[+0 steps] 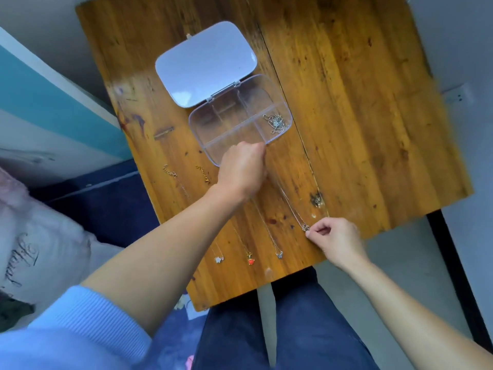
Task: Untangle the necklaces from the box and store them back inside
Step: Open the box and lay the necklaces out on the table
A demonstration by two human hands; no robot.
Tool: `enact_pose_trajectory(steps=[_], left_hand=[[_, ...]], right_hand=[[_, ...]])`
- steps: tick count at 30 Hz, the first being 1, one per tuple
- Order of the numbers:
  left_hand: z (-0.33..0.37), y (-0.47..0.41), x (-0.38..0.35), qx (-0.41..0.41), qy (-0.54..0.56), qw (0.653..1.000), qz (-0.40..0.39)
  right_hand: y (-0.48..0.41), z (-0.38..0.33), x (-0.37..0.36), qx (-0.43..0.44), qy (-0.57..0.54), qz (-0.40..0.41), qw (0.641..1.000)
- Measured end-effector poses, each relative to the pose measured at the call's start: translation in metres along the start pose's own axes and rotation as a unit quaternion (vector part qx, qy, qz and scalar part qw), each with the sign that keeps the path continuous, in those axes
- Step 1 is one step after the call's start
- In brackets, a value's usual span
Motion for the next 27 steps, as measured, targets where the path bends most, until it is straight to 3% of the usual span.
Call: enact_pose_trajectory(steps=[4, 11, 16, 22, 25, 27], left_hand=[[0.007, -0.002, -0.004, -0.058, -0.122, 0.991, 0.001], [0.011, -0.002, -0.009, -0.072, -0.220, 0.973, -0.020], [0.001, 0.000, -0.003, -0.053, -0.183, 0.982, -0.012], [-0.034, 0.012, 0.020, -0.011, -0.047, 0.983, 0.175], [-0.048, 0.015, 0.014, 0.013, -0.058, 0.986, 0.155], [-0.049, 0.016, 0.006, -0.003, -0.077, 0.985, 0.157]], right_hand=[[0.003, -0.005, 0.000, 0.004, 0.053, -0.012, 0.999], [-0.002, -0.012, 0.000, 0.009, 0.085, -0.080, 0.993], [-0.014, -0.016, 0.017, 0.023, 0.080, -0.109, 0.991], [-0.061, -0.071, 0.074, 0.130, -0.011, -0.008, 0.991], [-0.094, -0.124, 0.098, 0.220, -0.006, 0.031, 0.975], [-0.115, -0.159, 0.102, 0.270, 0.061, 0.034, 0.960]])
Point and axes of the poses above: each hand's wrist, its own y-axis away from the middle knuckle, its own x-axis out of the back of the hand, z = x × y, the point moved 1 cm from there along -y, towards the middle knuckle, and after that the axes turned 6 degrees about x, right-handed, at the moved point
